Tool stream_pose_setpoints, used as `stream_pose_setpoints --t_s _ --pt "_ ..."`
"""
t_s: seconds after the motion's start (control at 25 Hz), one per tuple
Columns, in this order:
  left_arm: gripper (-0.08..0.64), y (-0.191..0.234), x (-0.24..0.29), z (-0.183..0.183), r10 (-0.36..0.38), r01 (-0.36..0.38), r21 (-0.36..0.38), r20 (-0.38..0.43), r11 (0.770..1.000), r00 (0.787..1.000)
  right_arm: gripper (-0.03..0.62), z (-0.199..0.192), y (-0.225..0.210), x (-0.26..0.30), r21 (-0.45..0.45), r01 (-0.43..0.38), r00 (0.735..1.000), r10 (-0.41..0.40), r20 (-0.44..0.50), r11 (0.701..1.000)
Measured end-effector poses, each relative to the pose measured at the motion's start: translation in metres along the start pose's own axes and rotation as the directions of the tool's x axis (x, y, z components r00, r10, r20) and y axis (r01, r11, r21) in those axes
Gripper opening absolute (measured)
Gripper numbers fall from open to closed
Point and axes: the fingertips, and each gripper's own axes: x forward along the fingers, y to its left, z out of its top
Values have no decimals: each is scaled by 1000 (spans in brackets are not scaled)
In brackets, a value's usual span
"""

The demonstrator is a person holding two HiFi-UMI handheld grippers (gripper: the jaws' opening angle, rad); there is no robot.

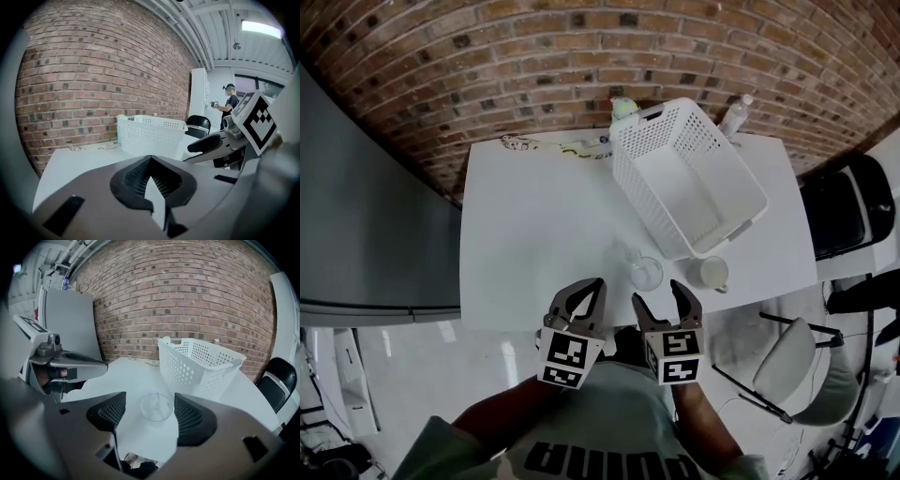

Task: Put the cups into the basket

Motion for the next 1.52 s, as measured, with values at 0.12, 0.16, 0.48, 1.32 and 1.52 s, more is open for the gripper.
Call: stream_pose_setpoints --t_s 0.12,0.16,0.48,1.32,1.52 --pt "3 5 11 -5 25 -26 -19 -21 999 999 328 -7 -6 15 -10 -21 999 20 -32 1000" --pt "3 7 14 -8 33 -34 -29 -31 999 999 335 -10 -8 20 -14 -29 999 29 -43 999" --pt "3 15 39 -26 80 -85 -55 -99 995 992 377 -26 -12 50 -21 -85 991 82 -104 996" --pt "3 23 69 -57 145 -157 -63 -162 986 976 397 -62 -12 97 -111 -174 959 143 -244 978" --pt "3 27 67 -58 148 -161 -64 -168 985 975 397 -72 -12 106 -136 -173 955 133 -265 975"
